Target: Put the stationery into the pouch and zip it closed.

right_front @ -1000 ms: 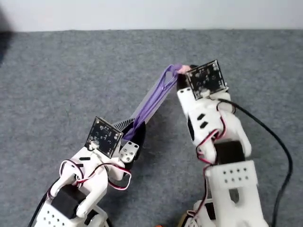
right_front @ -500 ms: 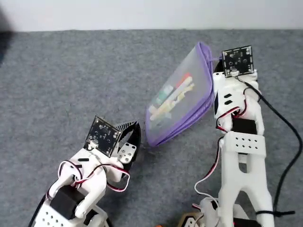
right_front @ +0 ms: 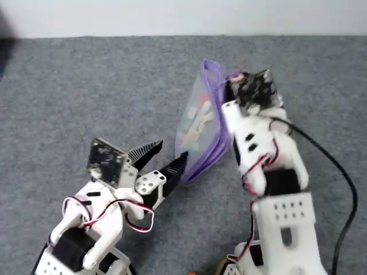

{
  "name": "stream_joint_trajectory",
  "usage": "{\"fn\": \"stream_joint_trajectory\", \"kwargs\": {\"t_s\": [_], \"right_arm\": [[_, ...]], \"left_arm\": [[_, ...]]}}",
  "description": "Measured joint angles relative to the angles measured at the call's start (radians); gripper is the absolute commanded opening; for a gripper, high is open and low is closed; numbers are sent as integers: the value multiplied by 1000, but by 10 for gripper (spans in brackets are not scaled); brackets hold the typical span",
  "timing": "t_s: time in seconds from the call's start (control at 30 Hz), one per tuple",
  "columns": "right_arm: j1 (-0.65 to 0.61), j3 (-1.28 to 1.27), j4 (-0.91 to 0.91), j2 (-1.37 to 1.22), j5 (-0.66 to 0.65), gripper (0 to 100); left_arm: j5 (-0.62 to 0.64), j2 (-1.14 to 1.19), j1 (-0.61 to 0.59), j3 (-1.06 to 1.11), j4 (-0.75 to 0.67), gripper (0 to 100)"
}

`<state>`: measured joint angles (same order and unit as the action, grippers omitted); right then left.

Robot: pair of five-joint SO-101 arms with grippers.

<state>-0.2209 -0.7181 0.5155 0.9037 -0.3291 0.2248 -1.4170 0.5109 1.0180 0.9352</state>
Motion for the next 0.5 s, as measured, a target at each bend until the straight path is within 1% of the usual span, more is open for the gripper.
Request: {"fn": "stream_joint_trajectory", "kwargs": {"t_s": [0.13,0.23,0.4,0.5], "right_arm": [[-83,0,35,75,-60,8],[-130,0,35,94,-75,8],[-172,8,38,94,-77,8],[-183,41,44,83,-77,8]], "left_arm": [[15,0,0,-49,0,250],[17,-2,17,-58,0,250],[69,-2,68,-58,0,250],[80,0,68,-58,14,250]]}}
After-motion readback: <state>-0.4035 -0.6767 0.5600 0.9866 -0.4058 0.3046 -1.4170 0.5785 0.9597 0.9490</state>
